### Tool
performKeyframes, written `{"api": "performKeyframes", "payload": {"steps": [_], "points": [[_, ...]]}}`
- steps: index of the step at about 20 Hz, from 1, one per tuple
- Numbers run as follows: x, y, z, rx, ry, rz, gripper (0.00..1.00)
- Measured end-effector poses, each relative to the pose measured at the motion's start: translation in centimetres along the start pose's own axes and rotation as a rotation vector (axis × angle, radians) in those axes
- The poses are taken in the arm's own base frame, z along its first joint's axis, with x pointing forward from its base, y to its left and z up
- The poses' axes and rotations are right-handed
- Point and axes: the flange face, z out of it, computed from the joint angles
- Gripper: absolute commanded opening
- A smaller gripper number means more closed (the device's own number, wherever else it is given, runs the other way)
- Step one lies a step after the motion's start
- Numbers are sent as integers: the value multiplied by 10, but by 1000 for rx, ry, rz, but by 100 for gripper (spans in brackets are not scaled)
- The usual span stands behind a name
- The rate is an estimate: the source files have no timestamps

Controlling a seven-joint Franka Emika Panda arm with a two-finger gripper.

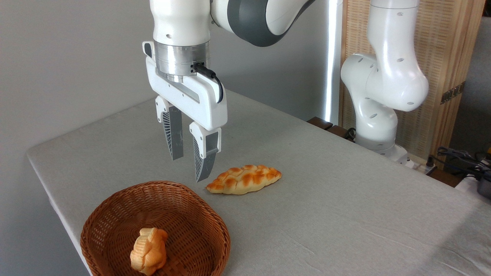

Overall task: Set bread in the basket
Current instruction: 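Lower the open gripper down onto the glazed croissant-shaped bread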

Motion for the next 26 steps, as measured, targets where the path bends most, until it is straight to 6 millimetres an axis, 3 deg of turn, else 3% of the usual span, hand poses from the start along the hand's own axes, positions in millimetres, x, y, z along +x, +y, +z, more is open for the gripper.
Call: {"api": "performKeyframes", "payload": {"steps": [17, 22, 26], "points": [[2, 3, 2, -5, -4, 7, 100], [2, 25, 24, -49, -43, 55, 100], [-17, 52, 49, -120, -98, 172, 100]]}}
